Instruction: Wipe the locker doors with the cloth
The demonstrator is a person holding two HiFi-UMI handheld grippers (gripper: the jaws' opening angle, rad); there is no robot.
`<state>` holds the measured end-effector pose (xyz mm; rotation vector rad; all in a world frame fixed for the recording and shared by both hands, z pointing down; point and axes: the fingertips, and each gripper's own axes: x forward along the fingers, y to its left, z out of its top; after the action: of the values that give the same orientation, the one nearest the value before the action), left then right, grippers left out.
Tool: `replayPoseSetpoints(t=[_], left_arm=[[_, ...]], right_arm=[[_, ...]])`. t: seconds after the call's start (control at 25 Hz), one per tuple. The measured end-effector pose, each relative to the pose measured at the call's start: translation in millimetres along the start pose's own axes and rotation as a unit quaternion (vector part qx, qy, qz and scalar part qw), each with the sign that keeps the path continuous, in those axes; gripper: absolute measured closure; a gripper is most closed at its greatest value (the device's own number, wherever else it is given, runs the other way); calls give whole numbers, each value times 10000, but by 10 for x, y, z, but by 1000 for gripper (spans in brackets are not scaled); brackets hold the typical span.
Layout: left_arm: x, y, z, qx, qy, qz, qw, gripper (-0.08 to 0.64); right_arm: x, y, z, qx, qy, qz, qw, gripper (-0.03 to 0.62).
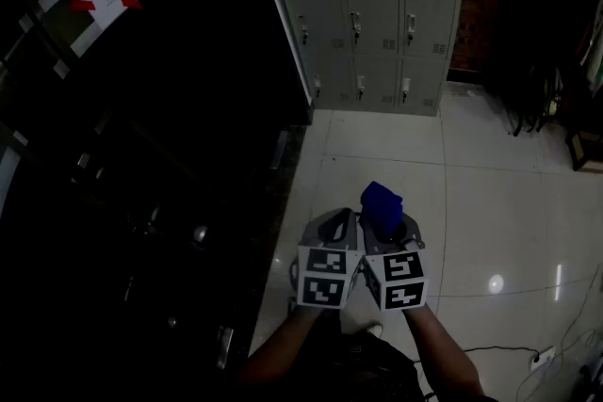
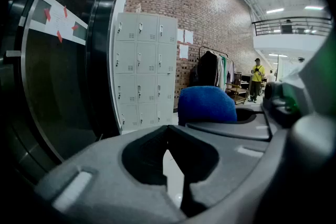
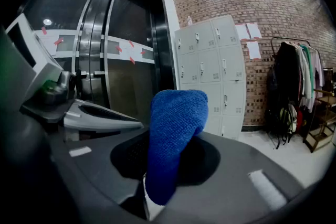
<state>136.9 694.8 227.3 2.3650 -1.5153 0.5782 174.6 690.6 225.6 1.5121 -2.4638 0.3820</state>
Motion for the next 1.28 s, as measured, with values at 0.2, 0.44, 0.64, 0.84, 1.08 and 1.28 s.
replayPoseSetpoints(t=[0.2, 0.44, 0.64, 0.84, 1.08, 1.28], left_arm=[[311, 347, 213, -150, -94, 73, 9998, 558], [879, 950, 578, -251, -213, -103, 9994, 558], [1290, 1545, 964, -257, -378, -216, 9987, 558], [1597, 2093, 1202, -343, -500, -340, 9976, 558], [1824, 2529, 1333, -410, -621, -339, 9966, 558], [2048, 2797, 1477, -512, -755, -247, 9955, 558]], right_arm=[[439, -41, 183, -140, -21, 52, 9999, 508], [1257, -166, 547, -236, -70, -152, 9996, 506], [1971, -197, 911, -254, -102, -306, 9992, 506], [2585, -115, 1190, -383, -90, -362, 9986, 506], [3006, -61, 1402, -481, -301, -504, 9971, 506], [3351, -103, 1516, -576, -428, -394, 9966, 506]])
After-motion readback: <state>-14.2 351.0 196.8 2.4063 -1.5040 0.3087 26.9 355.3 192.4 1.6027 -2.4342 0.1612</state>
